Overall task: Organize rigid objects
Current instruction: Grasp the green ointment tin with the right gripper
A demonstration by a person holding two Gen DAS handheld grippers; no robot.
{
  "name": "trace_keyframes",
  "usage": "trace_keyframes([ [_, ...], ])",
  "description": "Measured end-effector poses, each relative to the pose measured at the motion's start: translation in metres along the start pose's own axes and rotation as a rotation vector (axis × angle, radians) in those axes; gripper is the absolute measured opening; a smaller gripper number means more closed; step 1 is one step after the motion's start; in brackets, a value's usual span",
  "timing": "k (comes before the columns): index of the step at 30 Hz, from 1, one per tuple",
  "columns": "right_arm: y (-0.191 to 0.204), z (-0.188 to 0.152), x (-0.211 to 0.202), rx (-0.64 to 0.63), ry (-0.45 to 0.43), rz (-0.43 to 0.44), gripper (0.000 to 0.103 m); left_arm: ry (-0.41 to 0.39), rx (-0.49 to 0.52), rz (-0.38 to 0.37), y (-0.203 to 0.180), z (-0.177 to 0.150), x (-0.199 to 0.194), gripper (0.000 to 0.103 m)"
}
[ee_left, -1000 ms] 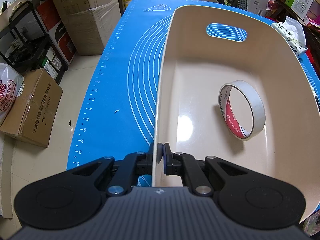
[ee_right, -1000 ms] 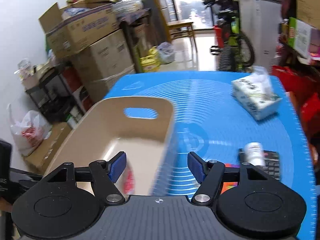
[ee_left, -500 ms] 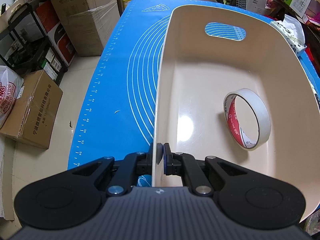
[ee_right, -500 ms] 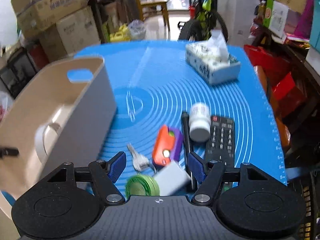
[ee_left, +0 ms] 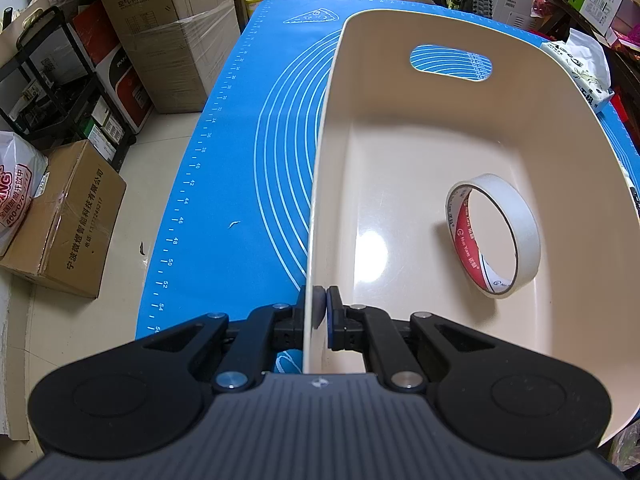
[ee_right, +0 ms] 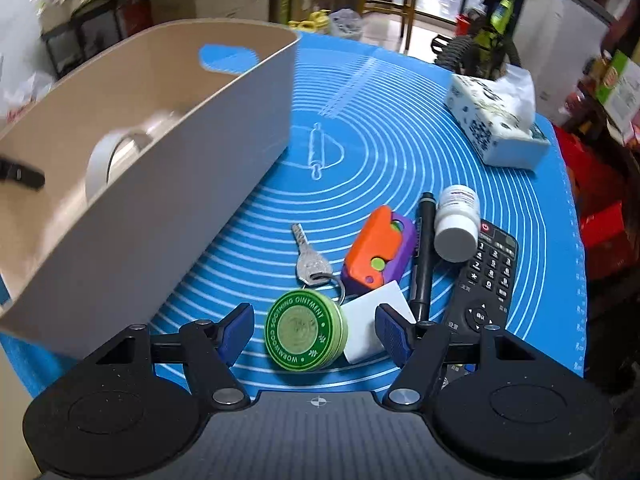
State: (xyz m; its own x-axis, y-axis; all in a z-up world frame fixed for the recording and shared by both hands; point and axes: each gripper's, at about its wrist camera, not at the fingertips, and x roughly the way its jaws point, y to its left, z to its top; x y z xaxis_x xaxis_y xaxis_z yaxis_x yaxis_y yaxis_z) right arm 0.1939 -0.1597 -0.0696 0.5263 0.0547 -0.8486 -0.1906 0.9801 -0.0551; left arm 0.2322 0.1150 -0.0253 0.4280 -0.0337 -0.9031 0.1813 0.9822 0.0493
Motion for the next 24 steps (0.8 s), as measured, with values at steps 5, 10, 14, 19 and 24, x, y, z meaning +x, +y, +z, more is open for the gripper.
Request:
trace_keyframes([
  [5,0.013,-0.006,0.003,-0.114,0.003,-0.047,0.072,0.0,0.001,0.003,-0.001,0.0,0.0,0.008],
  [10,0.026,-0.009,0.006,-0.204,-0.006,-0.078,0.072,0.0,0.003,0.005,-0.001,0.0,0.0,0.008],
  [14,0.04,-0.014,0.01,-0.306,-0.016,-0.119,0.072,-0.002,0.0,0.003,-0.001,-0.001,0.0,0.008],
  [19,0.048,-0.014,0.012,-0.345,-0.031,-0.151,0.06,0.0,0.004,0.003,-0.002,-0.001,0.001,0.008],
  [24,0.045,-0.011,0.01,-0.311,-0.032,-0.13,0.055,0.002,0.003,0.004,-0.003,0.0,0.001,0.008],
])
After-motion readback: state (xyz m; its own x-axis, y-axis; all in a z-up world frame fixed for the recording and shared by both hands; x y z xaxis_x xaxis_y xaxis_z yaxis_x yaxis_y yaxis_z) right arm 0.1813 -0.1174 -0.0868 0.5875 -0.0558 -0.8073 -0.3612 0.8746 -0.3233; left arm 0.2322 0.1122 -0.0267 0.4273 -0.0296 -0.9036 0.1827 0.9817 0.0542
